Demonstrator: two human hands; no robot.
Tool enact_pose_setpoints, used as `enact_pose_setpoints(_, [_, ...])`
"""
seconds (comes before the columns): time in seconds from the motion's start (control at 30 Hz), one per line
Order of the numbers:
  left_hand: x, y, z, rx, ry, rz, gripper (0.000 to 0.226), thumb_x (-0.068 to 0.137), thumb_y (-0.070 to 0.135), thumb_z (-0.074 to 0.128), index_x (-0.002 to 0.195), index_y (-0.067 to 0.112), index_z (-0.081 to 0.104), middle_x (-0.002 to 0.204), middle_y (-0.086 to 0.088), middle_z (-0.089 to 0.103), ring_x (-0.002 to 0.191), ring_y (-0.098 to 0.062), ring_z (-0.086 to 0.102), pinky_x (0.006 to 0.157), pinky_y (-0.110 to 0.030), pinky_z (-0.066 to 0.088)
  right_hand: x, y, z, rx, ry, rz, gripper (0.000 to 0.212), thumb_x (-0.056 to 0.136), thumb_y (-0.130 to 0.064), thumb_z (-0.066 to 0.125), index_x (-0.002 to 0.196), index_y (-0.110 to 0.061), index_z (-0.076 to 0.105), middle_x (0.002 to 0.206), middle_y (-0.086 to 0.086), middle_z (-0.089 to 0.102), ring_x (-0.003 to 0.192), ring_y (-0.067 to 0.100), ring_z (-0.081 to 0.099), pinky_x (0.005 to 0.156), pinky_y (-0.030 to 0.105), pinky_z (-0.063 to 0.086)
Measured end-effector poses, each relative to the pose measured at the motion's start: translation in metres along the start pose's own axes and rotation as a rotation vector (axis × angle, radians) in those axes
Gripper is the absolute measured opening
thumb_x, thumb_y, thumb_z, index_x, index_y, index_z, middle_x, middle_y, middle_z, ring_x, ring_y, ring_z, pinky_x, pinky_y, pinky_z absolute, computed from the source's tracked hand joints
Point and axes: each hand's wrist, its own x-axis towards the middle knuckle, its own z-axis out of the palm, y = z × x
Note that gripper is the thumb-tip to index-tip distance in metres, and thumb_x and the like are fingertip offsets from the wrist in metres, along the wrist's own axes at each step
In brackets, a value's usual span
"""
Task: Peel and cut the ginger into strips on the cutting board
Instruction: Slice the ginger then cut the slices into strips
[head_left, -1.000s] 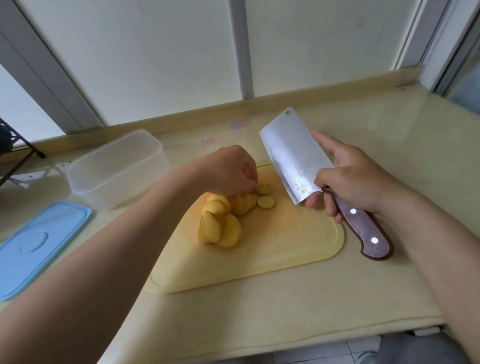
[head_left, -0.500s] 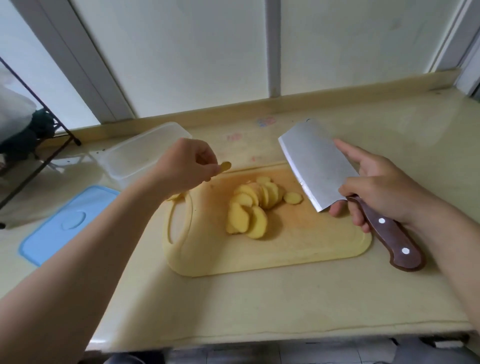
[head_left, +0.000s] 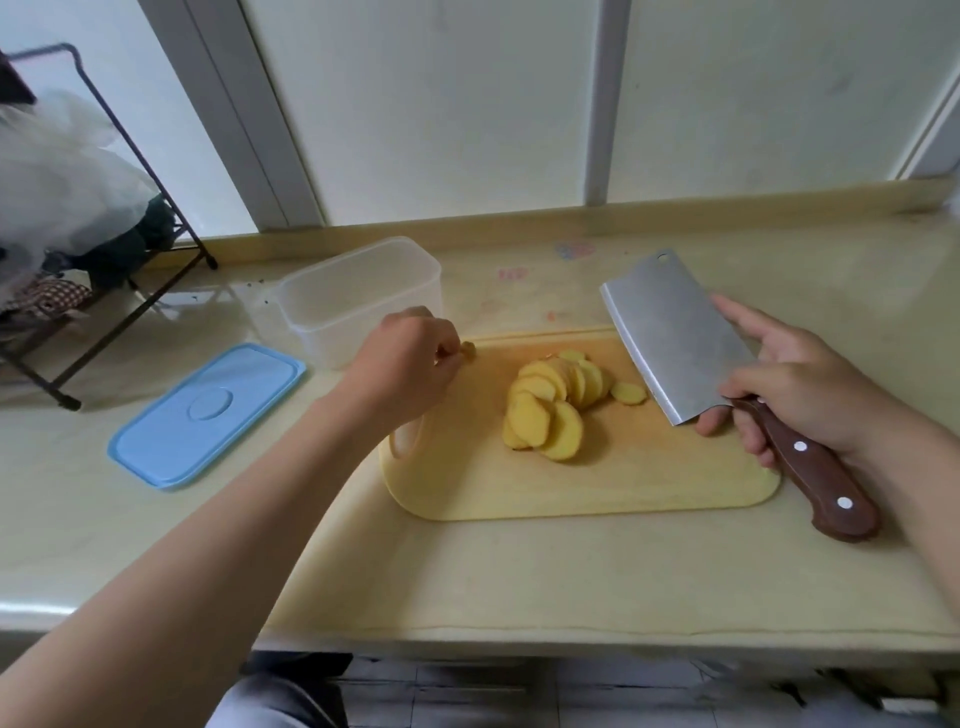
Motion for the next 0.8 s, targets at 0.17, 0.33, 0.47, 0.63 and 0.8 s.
enact_pose_setpoints(0.17, [0.004, -0.002, 0.002, 0.028, -0.033, -0.017, 0.014, 0.091, 0.019, 0.069, 0.1, 0.013, 0.078, 0.098, -0.007, 0.067, 0.092, -0.026, 0.061, 0.079, -0.037, 0.05, 0.001, 0.001, 0.0, -0.015, -0.005, -0.003, 0.085, 0.095, 0.009, 0.045, 0.114, -0.073, 0.052, 0.077, 0.033, 0.071, 0.041, 0.026, 0.05, 0.042, 0.03, 0.045])
enact_pose_setpoints(0.33, [-0.002, 0.022, -0.01, -0.138, -0.026, 0.038, 0.021, 0.093, 0.023, 0.067, 0.11, 0.015, 0.075, 0.101, 0.001, 0.069, 0.089, -0.014, 0.065, 0.082, -0.032, 0.056, 0.002, 0.001, -0.002, -0.003, -0.02, -0.004, 0.084, 0.096, 0.01, 0.044, 0.122, -0.069, 0.05, 0.077, 0.034, 0.07, 0.041, 0.025, 0.05, 0.041, 0.03, 0.045])
enact_pose_setpoints(0.47, [-0.024, 0.052, -0.012, -0.445, -0.276, 0.048, 0.076, 0.081, 0.07, 0.058, 0.145, 0.031, 0.049, 0.136, 0.01, 0.055, 0.121, -0.004, 0.055, 0.101, -0.031, 0.051, 0.001, 0.0, -0.003, -0.035, -0.017, 0.006, 0.084, 0.095, 0.009, 0.044, 0.112, -0.073, 0.053, 0.077, 0.034, 0.071, 0.045, 0.028, 0.052, 0.043, 0.031, 0.047])
enact_pose_setpoints(0.63, [-0.041, 0.08, 0.011, -0.298, -0.39, 0.112, 0.122, 0.057, 0.088, 0.063, 0.156, 0.043, 0.007, 0.163, 0.011, 0.013, 0.15, -0.014, 0.02, 0.12, -0.037, 0.028, -0.007, -0.009, -0.008, -0.126, -0.035, 0.053, 0.081, 0.093, 0.007, 0.041, 0.106, -0.071, 0.056, 0.073, 0.028, 0.072, 0.045, 0.026, 0.052, 0.048, 0.032, 0.047])
enact_pose_setpoints(0.8, [-0.032, 0.094, 0.03, -0.22, -0.292, 0.102, 0.11, 0.071, 0.071, 0.071, 0.156, 0.038, 0.011, 0.16, 0.007, 0.019, 0.148, -0.019, 0.02, 0.121, -0.038, 0.026, -0.014, -0.012, -0.005, -0.12, -0.083, 0.086, 0.08, 0.093, 0.008, 0.04, 0.112, -0.068, 0.055, 0.076, 0.031, 0.071, 0.045, 0.026, 0.051, 0.043, 0.03, 0.046])
